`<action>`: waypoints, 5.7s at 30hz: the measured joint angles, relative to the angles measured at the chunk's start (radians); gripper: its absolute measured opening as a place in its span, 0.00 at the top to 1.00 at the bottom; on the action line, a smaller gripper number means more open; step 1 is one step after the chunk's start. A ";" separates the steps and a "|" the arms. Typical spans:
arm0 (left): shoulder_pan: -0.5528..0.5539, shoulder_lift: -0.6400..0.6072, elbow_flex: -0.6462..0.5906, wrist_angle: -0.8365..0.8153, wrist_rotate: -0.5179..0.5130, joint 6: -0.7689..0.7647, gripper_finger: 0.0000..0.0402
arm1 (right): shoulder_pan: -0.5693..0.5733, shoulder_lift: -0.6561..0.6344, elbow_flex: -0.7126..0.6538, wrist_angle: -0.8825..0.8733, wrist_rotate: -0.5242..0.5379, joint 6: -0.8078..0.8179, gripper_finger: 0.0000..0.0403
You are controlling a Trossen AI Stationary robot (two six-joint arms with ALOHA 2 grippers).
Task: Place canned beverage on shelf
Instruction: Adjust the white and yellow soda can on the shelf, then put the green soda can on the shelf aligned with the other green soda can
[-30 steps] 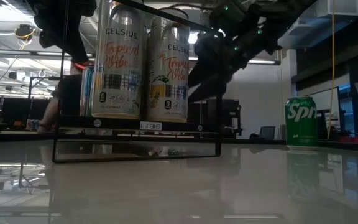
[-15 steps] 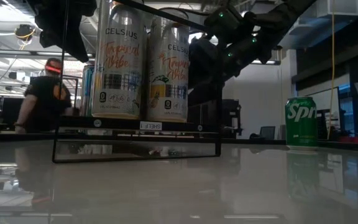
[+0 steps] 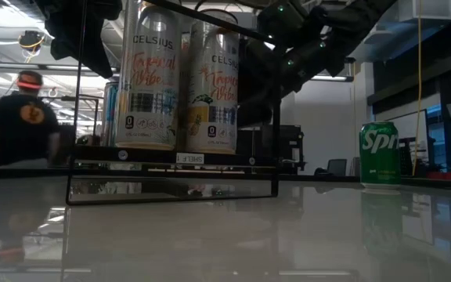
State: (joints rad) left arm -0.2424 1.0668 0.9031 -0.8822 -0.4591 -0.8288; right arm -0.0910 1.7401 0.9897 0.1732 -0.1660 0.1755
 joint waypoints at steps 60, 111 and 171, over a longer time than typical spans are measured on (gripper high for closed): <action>0.020 0.076 -0.001 -0.149 0.055 -0.257 1.00 | -0.167 -0.247 0.000 -0.286 -0.010 -0.027 0.07; -0.013 -0.054 0.000 -0.126 -0.044 -0.185 1.00 | -0.475 -0.614 0.000 -1.322 0.067 -0.396 0.07; -0.013 -0.054 0.000 -0.127 -0.020 -0.182 1.00 | -0.469 -0.348 0.004 -1.304 0.126 -0.506 0.26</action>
State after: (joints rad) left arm -0.2558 1.0126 0.9028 -1.0088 -0.4794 -1.0103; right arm -0.5602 1.3926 0.9941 -1.1310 -0.0404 -0.3302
